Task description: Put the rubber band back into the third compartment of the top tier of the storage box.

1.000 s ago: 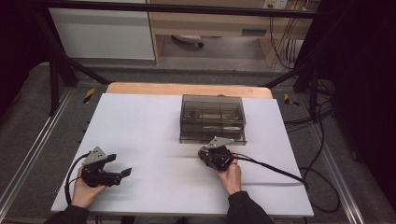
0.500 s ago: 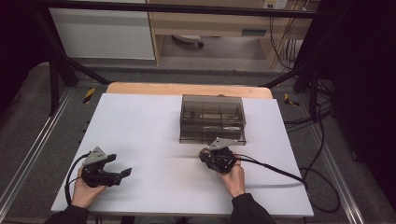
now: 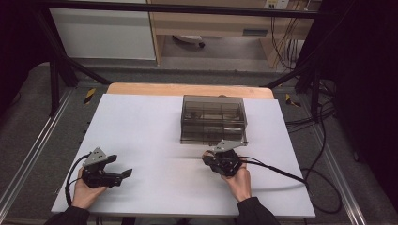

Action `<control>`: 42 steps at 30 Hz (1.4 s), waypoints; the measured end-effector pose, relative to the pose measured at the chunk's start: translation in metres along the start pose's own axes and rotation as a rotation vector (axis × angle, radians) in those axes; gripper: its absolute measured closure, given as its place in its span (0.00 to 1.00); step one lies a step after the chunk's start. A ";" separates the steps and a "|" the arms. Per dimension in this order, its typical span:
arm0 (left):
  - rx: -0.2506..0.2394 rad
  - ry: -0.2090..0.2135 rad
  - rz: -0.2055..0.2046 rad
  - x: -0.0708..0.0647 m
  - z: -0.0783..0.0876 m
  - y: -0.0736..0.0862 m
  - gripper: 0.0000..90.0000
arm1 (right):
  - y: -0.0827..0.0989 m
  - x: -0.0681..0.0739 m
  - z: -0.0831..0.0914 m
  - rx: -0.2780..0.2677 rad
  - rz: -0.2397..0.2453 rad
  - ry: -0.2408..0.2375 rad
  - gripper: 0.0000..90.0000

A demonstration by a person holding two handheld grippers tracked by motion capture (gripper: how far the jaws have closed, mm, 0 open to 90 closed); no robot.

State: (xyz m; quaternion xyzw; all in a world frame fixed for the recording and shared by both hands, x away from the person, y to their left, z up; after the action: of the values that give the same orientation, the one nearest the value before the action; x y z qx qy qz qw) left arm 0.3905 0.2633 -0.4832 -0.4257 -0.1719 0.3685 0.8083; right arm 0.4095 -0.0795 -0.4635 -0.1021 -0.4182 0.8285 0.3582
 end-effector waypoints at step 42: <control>-0.001 -0.001 0.001 0.000 0.000 0.000 0.11 | -0.006 0.004 0.057 -0.016 -0.017 -0.004 0.94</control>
State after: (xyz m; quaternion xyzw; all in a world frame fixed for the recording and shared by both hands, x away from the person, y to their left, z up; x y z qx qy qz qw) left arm 0.3903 0.2638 -0.4833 -0.4259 -0.1724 0.3692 0.8078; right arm 0.3829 -0.1105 -0.4228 -0.0997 -0.4263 0.8222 0.3637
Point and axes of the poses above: each handheld gripper's, and its own axes: z roughly backward along the jaws, y roughly out of its underside, x roughly to its left, the point moved 7 cm from there along -z, roughly forward along the jaws, and after that the axes turned 4 degrees about -z, right-handed, at the moved point
